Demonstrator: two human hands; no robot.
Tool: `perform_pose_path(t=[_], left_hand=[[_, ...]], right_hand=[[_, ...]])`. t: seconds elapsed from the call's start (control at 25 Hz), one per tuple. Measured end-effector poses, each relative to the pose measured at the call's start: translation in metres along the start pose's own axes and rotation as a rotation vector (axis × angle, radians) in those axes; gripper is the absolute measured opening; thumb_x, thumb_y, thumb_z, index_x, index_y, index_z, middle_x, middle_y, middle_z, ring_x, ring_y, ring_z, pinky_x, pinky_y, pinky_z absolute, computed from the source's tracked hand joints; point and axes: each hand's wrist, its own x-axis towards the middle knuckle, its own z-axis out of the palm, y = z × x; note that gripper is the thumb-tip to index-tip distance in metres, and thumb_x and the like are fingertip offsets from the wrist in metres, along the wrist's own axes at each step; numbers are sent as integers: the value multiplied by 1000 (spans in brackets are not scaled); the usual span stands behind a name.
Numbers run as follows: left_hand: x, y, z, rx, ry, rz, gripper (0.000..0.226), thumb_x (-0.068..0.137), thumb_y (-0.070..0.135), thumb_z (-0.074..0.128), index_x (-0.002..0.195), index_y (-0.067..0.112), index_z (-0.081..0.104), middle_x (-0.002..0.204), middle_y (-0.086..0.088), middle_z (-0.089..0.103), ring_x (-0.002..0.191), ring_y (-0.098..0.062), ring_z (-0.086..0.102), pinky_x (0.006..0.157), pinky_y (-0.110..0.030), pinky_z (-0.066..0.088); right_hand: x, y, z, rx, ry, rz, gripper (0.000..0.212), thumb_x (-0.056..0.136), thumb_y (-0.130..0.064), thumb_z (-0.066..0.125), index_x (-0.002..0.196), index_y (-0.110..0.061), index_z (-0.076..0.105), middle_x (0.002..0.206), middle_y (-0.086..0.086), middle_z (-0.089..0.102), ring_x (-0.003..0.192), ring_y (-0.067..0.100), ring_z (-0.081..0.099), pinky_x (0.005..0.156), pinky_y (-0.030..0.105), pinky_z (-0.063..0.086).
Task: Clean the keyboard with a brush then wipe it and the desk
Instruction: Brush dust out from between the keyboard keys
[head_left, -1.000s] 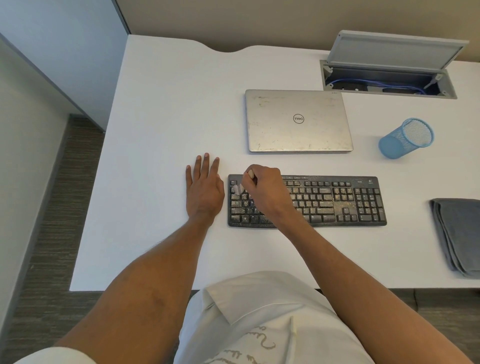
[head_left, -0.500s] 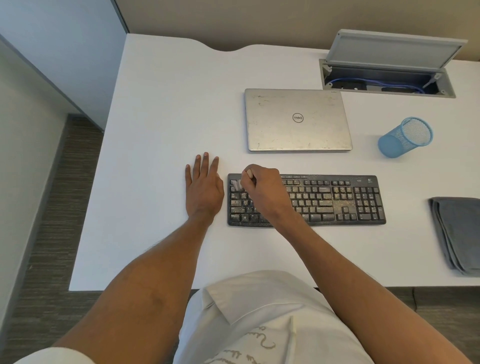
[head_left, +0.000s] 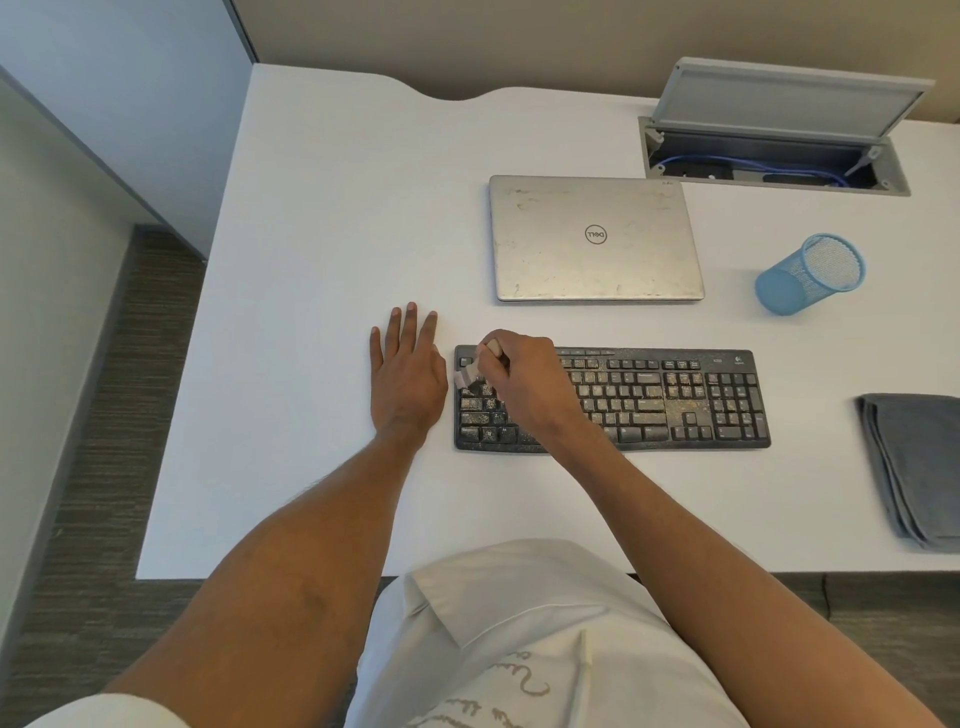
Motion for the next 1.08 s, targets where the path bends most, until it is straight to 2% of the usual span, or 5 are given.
perform_pose_path(t=[0.28,0.4,0.48,0.84,1.08], left_hand=[[1,1,-1,-13,-3,-9,57,108,23,30,164,22,35,176,-4,22,165,-22,9,134,-49,3],[1,1,-1,-7,-1,-6,57,108,24,30,165,22,34,177,-4,21,165,-22,9,134,-49,3],[1,0,0,-4,-2,-5,57,108,24,29,165,22,34,177,-4,21,165,-22,8,134,-49,3],[-1,1,0,-2,-6,1,58,108,25,26,166,23,32,177,-4,20,165,-22,7,134,-49,2],[0,0,0,-6,-5,-4,58,108,24,26,166,22,33,177,-4,19,165,-21,7,134,-49,3]], right_hand=[[6,-5,0,95,108,-2,25,106,-21,50,87,-12,64,75,9,68,54,10,43,51,31,40],[5,-2,1,53,72,7,26,105,-20,51,83,-12,62,72,8,66,58,23,53,56,38,46],[5,-2,-1,32,10,22,25,104,-19,51,84,-11,64,69,5,65,55,17,50,55,37,44],[18,-20,-13,-262,-15,-164,20,105,-29,47,96,-20,62,91,-3,61,85,18,57,76,38,48],[16,-17,-7,-437,-75,-193,17,104,-21,51,100,-21,67,93,-3,61,83,23,60,74,37,48]])
